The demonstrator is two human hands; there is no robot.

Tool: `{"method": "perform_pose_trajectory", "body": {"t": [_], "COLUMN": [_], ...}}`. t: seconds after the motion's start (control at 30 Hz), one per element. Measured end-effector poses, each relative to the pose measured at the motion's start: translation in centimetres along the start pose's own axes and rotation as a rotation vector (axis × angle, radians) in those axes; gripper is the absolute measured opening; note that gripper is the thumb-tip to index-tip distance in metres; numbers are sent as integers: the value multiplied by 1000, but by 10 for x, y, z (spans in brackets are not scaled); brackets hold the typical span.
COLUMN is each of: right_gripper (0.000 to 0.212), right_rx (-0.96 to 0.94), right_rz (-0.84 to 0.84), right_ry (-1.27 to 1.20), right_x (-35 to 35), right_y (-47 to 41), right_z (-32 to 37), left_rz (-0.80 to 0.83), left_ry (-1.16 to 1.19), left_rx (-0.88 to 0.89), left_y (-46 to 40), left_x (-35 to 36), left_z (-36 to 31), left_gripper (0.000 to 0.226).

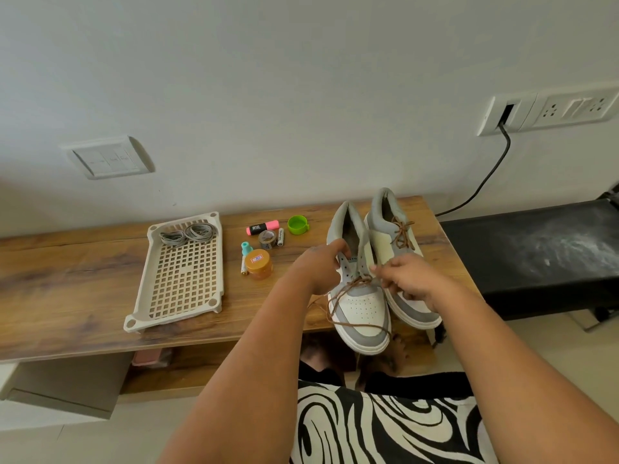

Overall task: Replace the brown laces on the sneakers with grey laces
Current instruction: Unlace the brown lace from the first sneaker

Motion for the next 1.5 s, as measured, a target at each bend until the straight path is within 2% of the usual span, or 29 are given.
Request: {"method": "perform_pose_trajectory", "body": {"t": [0.07, 0.1, 0.2, 0.3, 0.37, 0.5, 0.53, 0.6, 0.67, 0.8, 0.87, 0.97, 1.03, 1.1, 1.17, 1.27, 1.4, 1.5], "right_gripper": [29, 30, 27, 17, 13, 15, 14, 15, 20, 7, 8, 22, 27, 22, 12, 5, 9, 16], "right_rx": [-92, -128, -198, -203, -137, 38, 21, -109, -231, -299, -233, -23, -20, -108, -237, -296, -268, -208], "right_rz": [-198, -236, -208, -194, -156, 26, 0, -174, -272, -224, -161, -13, 3, -125, -248, -231, -151, -104], "right_ry": [-28, 17, 226, 237, 255, 375, 427, 461, 366, 353, 494, 947, 1067, 928, 651, 460, 475, 625], "right_x": [-5, -3, 11, 7, -1, -7, -7, -8, 0, 14, 9, 5, 5, 3, 6, 15, 15, 15], "right_y": [-5, -7, -9, -7, -4, 4, 3, -2, -3, -9, -12, -7, -3, -6, -8, -12, -14, -18], "right_z": [4, 6, 11, 15, 14, 2, 4, 13, 20, 21, 17, 5, 5, 12, 20, 19, 13, 7], "left_rz": [-8, -11, -10, -8, -8, 2, 6, 12, 12, 5, 4, 6, 6, -1, -3, 2, 3, -5], "left_ry": [2, 6, 24, 28, 35, 59, 61, 60, 61, 70, 82, 98, 102, 110, 116, 121, 115, 108], "left_rx": [4, 5, 3, 0, 1, -5, -4, -4, -6, -4, -5, -5, -1, -2, -6, -9, -8, -5], "left_y": [0, 0, 0, -1, -1, -2, -2, -3, -4, -4, -5, -6, -6, -7, -7, -7, -8, -10], "left_x": [0, 0, 1, 0, 0, 1, 1, 1, 2, 3, 3, 3, 4, 5, 5, 6, 6, 6], "left_z": [0, 0, 1, 2, 2, 2, 2, 2, 3, 4, 5, 6, 6, 6, 6, 6, 7, 7], "left_gripper": [52, 51, 51, 52, 52, 55, 56, 57, 57, 55, 55, 54, 53, 52, 53, 54, 54, 50]}}
Point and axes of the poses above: each hand's wrist, its own y-axis away from the middle knuckle, its own x-axis out of the palm, z = x × y, the point moved 6 cm from there along -y, towards the middle knuckle, and after that the axes turned 1 degree about -y, right-handed, at the moved point
